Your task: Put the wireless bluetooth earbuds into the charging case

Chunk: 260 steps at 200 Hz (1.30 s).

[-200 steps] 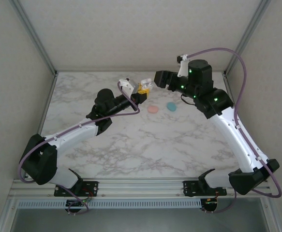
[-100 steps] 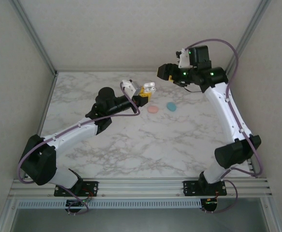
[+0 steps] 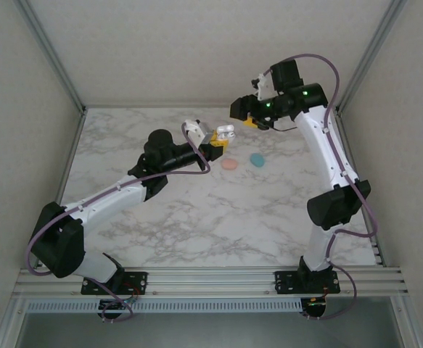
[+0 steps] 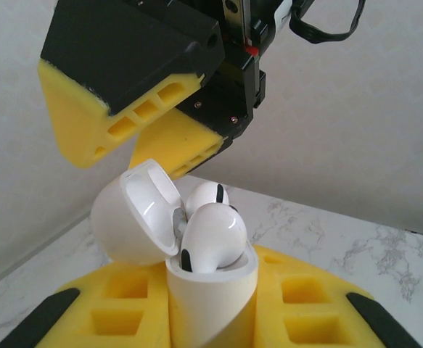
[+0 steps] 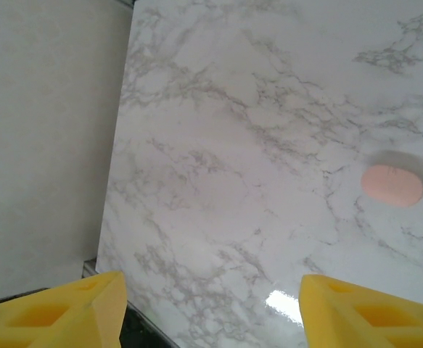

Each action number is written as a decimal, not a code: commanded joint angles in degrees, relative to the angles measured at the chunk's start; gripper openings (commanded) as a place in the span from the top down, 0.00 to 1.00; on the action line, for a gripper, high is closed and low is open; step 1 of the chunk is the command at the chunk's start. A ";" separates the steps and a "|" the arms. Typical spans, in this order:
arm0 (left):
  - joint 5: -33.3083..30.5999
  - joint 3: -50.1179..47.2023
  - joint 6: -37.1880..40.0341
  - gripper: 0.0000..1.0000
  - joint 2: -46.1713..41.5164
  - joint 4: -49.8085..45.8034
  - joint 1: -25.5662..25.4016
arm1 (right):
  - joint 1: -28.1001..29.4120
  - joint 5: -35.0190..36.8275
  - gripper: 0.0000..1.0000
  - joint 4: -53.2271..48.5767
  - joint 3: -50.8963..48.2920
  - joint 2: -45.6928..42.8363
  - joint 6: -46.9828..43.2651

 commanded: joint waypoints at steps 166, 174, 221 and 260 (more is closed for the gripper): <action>-0.16 3.35 3.08 0.99 -1.16 -1.96 -0.59 | 1.15 -8.64 0.38 -9.15 3.88 0.74 -7.69; -0.43 3.26 2.99 0.99 -1.19 -1.89 -0.62 | 1.15 -8.72 0.38 -9.16 3.56 0.40 -8.02; -1.60 2.92 2.75 0.99 -1.49 -1.94 -0.59 | 1.15 -8.82 0.38 -9.50 1.80 -1.20 -8.98; -2.18 2.65 2.56 0.99 -1.62 -1.72 -0.61 | 1.15 -8.41 0.39 -8.18 -0.32 -3.02 -8.86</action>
